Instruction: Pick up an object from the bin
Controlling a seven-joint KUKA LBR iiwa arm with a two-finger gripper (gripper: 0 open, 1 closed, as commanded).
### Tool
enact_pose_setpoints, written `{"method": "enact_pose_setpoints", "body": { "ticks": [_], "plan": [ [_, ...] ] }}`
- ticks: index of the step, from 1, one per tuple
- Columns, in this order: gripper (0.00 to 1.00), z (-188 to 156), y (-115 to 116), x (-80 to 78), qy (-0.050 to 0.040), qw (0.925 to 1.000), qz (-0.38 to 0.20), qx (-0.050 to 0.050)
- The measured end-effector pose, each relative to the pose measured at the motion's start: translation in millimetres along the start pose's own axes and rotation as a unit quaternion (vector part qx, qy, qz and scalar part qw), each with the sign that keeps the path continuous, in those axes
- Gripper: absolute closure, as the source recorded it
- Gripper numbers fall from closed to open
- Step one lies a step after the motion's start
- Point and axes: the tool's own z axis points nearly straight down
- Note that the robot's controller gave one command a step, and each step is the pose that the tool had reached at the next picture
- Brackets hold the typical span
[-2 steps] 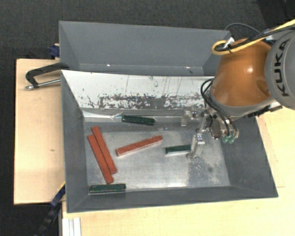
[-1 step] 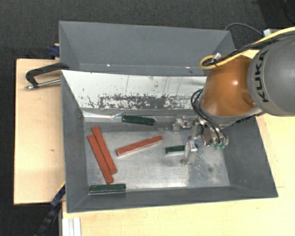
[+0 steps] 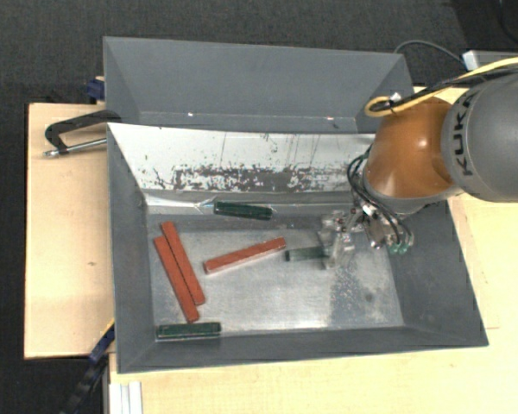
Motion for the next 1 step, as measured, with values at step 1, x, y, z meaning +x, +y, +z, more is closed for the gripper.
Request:
{"method": "enact_pose_setpoints", "body": {
  "ticks": [1],
  "plan": [
    [1.0, 0.0, 0.0, 0.0, 0.0, 1.0, 0.0, 0.0]
  ]
}}
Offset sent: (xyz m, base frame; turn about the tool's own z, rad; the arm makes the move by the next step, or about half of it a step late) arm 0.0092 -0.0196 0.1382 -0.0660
